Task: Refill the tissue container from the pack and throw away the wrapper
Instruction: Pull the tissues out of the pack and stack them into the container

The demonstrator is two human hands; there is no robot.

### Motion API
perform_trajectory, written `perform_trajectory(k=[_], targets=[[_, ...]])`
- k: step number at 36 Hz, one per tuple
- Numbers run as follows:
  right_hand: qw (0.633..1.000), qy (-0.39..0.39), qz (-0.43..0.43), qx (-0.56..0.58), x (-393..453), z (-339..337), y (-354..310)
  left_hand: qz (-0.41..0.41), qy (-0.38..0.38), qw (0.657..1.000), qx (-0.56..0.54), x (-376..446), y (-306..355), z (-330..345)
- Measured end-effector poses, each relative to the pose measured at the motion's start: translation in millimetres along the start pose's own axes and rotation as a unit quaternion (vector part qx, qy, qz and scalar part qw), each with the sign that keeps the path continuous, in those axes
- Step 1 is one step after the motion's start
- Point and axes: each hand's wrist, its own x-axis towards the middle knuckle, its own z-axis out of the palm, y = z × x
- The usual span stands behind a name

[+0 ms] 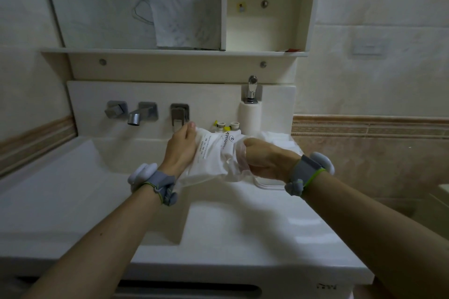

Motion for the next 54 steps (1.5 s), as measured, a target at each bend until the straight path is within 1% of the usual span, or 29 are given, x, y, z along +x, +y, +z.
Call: perform_trajectory(k=[4,7,15,20,24,29,32,34,38,40,42,44,48,51,54], targets=[[0.999,0.033,-0.002,-0.008,6,3,2,0.02,0.007,1.0,0.022,-2,3,3],[0.999,0.041,-0.001,-0.015,7,5,1,0.016,0.02,0.999,0.039,0,0,4],[0.988,0.107,0.025,-0.105,0,10,-6,-0.003,0.031,0.996,0.079,1,-8,5],[0.968,0.093,0.054,-0.228,-6,3,-5,-0.011,0.049,0.995,0.085,2,-11,2],[0.949,0.062,0.087,-0.296,-4,0,-6,-0.021,0.064,0.995,0.073,4,-13,2],[0.946,0.05,0.084,-0.308,-3,2,-4,-0.067,0.074,0.995,0.032,1,-10,7],[0.94,0.08,0.076,-0.322,-4,3,-4,-0.086,0.056,0.994,0.031,1,-10,6],[0.93,0.104,0.058,-0.349,-6,4,-4,-0.11,0.021,0.993,0.026,3,-10,5],[0.899,0.182,-0.002,-0.399,-11,4,-6,-0.171,-0.072,0.981,-0.05,-1,-8,6],[0.888,0.2,-0.025,-0.414,-12,3,-8,-0.17,-0.091,0.978,-0.075,-5,-9,8],[0.892,0.202,-0.049,-0.402,-13,3,-8,-0.156,-0.087,0.981,-0.077,-5,-10,10],[0.906,0.196,-0.069,-0.368,-11,0,-6,-0.152,-0.076,0.982,-0.085,-6,-9,10],[0.928,0.206,-0.078,-0.302,-14,-4,-8,-0.117,-0.051,0.988,-0.088,-4,-5,11],[0.948,0.171,-0.085,-0.255,-15,-3,-9,-0.079,-0.032,0.993,-0.08,-3,-3,12],[0.966,0.137,-0.096,-0.196,-14,-1,-9,-0.057,-0.037,0.993,-0.092,-4,0,11]])
